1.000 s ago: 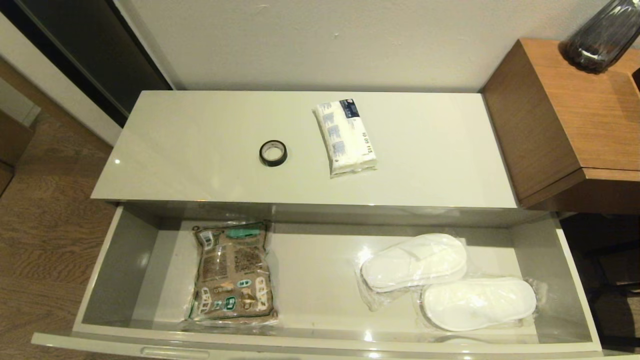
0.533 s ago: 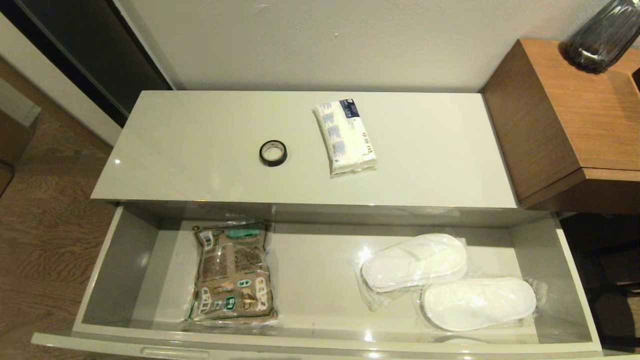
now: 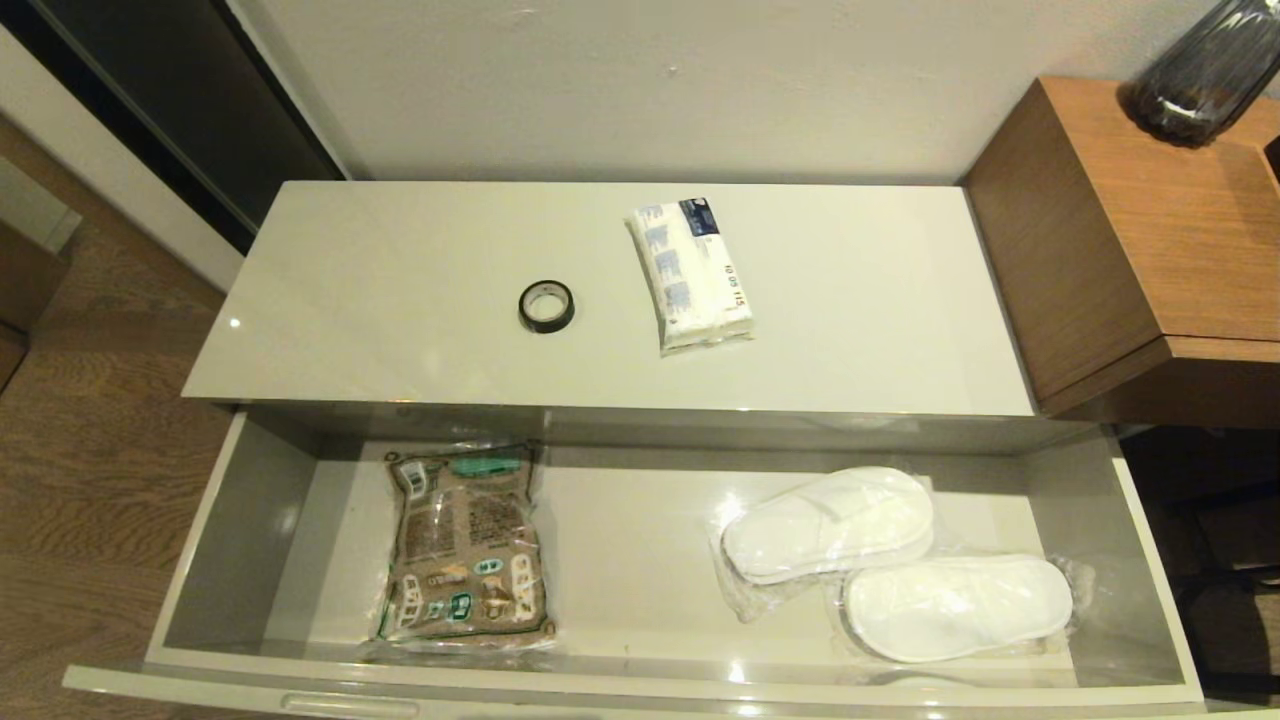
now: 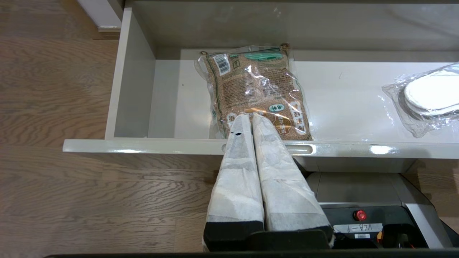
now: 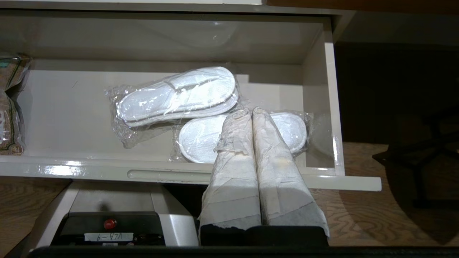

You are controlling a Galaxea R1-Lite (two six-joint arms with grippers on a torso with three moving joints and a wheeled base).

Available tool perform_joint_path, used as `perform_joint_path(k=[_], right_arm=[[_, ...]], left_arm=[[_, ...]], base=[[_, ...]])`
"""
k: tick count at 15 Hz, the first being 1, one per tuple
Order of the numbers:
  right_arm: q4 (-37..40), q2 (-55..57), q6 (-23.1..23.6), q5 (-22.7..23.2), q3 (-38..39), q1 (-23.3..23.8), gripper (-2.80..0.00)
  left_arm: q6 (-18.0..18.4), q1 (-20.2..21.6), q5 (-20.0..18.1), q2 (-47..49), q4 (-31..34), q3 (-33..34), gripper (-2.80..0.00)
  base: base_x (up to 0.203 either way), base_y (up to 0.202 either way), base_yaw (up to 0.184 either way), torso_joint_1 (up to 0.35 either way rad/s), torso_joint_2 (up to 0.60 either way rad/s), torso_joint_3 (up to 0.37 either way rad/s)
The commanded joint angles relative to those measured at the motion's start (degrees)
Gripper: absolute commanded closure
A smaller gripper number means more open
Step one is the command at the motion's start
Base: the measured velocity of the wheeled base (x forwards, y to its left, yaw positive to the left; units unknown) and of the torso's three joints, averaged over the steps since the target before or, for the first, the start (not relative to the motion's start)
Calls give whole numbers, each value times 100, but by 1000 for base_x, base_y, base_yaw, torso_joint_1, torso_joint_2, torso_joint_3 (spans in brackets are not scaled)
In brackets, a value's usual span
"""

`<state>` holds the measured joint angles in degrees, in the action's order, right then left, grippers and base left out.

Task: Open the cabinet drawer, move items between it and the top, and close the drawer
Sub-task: Pick up the adhesive tape on the table

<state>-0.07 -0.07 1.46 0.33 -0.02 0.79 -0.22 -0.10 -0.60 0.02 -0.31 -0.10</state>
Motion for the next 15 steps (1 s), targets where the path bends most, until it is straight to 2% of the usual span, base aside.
perform_joint_path(k=[1,15], right_arm=[[-1,7,-6,2,2,0,0],[-1,7,3,2,2,0,0]], left_arm=[[-4,1,-2,6,-4,1,0],[75,1,-19,6,4,-8,0]], base=[[0,0,0,0,0,0],[0,0,0,0,0,0]])
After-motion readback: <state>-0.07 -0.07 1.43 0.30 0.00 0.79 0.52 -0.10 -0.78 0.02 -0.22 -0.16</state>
